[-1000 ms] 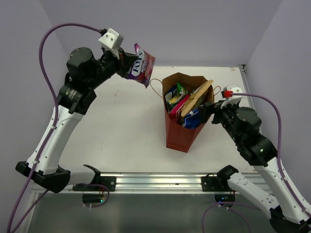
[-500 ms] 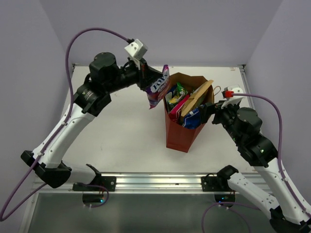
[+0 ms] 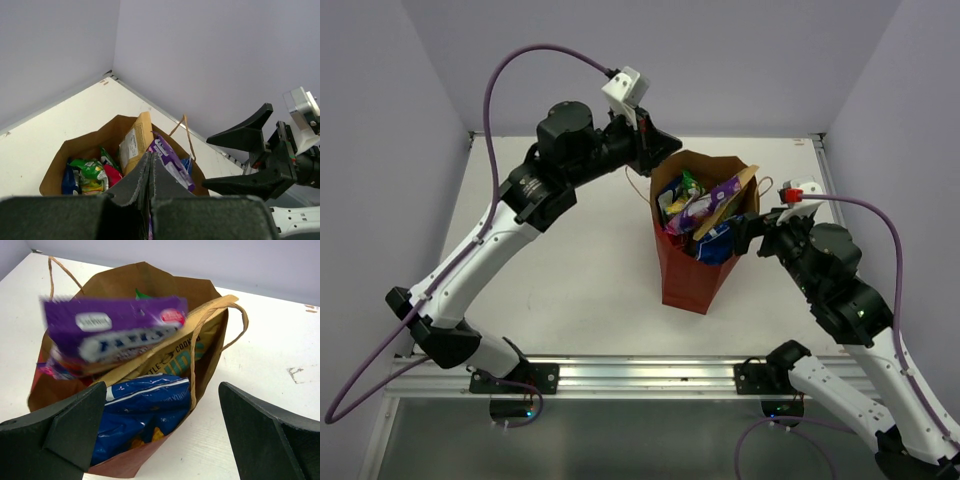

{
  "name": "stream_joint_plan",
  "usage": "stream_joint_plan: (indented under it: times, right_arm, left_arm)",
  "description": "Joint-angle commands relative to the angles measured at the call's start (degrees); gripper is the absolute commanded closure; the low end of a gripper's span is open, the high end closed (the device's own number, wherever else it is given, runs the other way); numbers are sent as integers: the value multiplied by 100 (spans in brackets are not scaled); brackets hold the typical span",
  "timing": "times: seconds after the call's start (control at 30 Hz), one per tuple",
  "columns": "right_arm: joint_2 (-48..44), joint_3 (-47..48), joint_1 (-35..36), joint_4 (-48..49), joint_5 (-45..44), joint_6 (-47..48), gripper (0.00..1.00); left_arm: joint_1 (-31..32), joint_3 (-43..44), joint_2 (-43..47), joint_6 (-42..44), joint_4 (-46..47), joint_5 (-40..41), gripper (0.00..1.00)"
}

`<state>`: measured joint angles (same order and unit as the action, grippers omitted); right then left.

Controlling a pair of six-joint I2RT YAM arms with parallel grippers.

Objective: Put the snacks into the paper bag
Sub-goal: Place the snack in the paper bag.

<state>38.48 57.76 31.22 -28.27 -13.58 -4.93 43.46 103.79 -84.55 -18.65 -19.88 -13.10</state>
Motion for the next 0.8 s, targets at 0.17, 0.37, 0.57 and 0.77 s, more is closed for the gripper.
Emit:
stream_joint_plan:
  times: [0.17,0.37,0.57,0.77]
  right_arm:
    - [2,16,33,103,14,-70,2]
    - [177,244,33,24,250,-227,2]
    - [695,964,33,-468,663,-605,6]
    - [1309,1712,33,-767,1226,-1378,9]
  left_arm:
    - [75,-34,-316,-148,-217,326,84]
    - [75,-104,-220,423,-788,160,48]
    - [83,-517,298,635,-895,1104,39]
    - [75,-1018,887,591,-1027,2574,24]
